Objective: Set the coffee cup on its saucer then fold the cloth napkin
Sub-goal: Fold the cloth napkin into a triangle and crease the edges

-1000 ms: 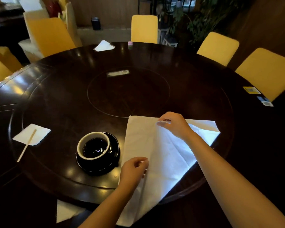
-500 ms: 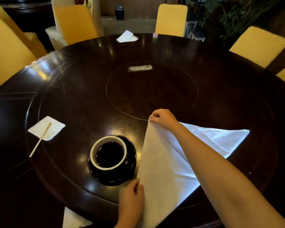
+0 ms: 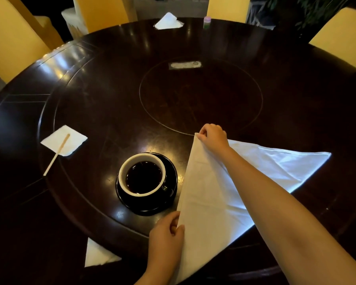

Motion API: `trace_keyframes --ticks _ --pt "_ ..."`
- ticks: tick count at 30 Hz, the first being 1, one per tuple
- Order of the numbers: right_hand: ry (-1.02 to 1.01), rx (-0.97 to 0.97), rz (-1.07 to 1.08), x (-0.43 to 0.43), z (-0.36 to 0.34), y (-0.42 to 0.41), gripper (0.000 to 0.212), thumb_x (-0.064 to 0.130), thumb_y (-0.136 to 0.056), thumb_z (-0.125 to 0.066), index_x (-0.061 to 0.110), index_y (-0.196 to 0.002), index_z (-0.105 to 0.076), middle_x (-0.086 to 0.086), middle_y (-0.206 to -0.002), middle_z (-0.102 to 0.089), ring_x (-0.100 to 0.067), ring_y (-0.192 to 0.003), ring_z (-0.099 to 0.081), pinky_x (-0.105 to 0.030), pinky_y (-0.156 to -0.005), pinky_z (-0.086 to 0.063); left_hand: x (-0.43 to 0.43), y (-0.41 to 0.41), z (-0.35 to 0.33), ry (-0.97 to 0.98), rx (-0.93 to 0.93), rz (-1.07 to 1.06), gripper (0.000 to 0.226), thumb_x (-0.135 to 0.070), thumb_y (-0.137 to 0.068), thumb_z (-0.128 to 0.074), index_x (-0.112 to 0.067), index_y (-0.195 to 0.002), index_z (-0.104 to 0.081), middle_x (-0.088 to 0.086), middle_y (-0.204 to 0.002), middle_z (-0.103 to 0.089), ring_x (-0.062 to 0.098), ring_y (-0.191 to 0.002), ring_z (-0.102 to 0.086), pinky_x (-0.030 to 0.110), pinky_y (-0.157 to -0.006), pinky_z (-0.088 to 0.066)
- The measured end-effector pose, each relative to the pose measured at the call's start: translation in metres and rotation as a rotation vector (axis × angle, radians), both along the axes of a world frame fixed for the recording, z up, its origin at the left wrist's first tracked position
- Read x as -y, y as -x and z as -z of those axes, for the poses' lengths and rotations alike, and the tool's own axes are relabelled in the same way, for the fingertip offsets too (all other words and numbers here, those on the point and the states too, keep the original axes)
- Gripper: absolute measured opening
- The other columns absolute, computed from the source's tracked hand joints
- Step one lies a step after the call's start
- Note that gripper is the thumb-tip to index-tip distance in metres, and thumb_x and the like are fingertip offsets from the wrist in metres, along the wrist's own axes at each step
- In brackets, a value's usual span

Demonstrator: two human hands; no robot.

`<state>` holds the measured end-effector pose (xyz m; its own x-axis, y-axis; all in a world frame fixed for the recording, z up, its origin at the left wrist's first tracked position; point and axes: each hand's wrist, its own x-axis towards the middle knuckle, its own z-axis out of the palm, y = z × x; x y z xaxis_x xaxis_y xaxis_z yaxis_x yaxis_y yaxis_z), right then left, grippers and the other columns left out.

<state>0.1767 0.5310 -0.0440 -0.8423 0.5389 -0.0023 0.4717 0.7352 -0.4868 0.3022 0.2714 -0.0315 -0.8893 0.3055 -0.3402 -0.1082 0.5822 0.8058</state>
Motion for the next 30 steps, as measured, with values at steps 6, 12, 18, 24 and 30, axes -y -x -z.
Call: trace_keyframes --ticks 6,12,18,24,30 --pt "-0.106 -0.030 0.071 0.007 0.003 -0.006 0.027 0.028 -0.093 -0.052 0.011 -0.112 -0.060 -0.010 -0.116 -0.060 -0.025 -0.111 -0.049 -0.035 -0.090 -0.039 0.007 -0.004 -0.003 0.002 -0.030 0.031 0.039 -0.005 -0.077 -0.066 -0.019 -0.113 -0.064 -0.010 -0.083 -0.061 0.003 -0.071 -0.058 0.003 -0.063 -0.042" --pt "-0.023 -0.115 0.033 0.027 -0.019 -0.061 0.032 0.023 -0.091 -0.055 0.011 -0.121 -0.056 -0.009 -0.124 -0.057 -0.028 -0.119 -0.044 -0.038 -0.097 -0.038 0.021 -0.001 -0.005 0.027 -0.006 0.105 0.044 -0.001 -0.075 -0.063 -0.021 -0.114 -0.062 -0.004 -0.073 -0.060 0.005 -0.059 -0.053 0.006 -0.059 -0.042" --pt "0.073 -0.069 0.016 0.074 -0.025 -0.170 0.031 0.018 -0.092 -0.050 0.010 -0.121 -0.056 -0.010 -0.123 -0.059 -0.029 -0.121 -0.045 -0.041 -0.102 -0.037 0.027 0.005 0.001 0.068 -0.028 0.083 0.039 -0.006 -0.081 -0.057 -0.016 -0.118 -0.061 0.007 -0.083 -0.068 0.015 -0.074 -0.061 0.010 -0.058 -0.040" --pt "-0.064 0.106 -0.234 0.133 0.004 -0.223 0.061 0.044 -0.089 -0.023 0.011 -0.134 -0.048 -0.012 -0.145 -0.043 -0.028 -0.137 -0.035 -0.039 -0.114 -0.010 0.035 0.004 -0.003 0.133 -0.108 0.170 0.033 -0.010 -0.086 -0.053 -0.015 -0.119 -0.056 0.004 -0.085 -0.064 0.017 -0.075 -0.056 0.029 -0.061 -0.036" --pt "-0.042 0.050 -0.313 0.160 0.005 -0.245 0.061 0.047 -0.090 -0.026 0.019 -0.143 -0.033 -0.001 -0.155 -0.024 -0.014 -0.145 -0.011 -0.030 -0.115 0.007 0.080 -0.029 -0.003 0.225 -0.129 0.190 0.052 -0.041 -0.082 -0.063 -0.015 -0.123 -0.045 0.002 -0.108 -0.048 0.015 -0.093 -0.050 0.030 -0.078 -0.044"
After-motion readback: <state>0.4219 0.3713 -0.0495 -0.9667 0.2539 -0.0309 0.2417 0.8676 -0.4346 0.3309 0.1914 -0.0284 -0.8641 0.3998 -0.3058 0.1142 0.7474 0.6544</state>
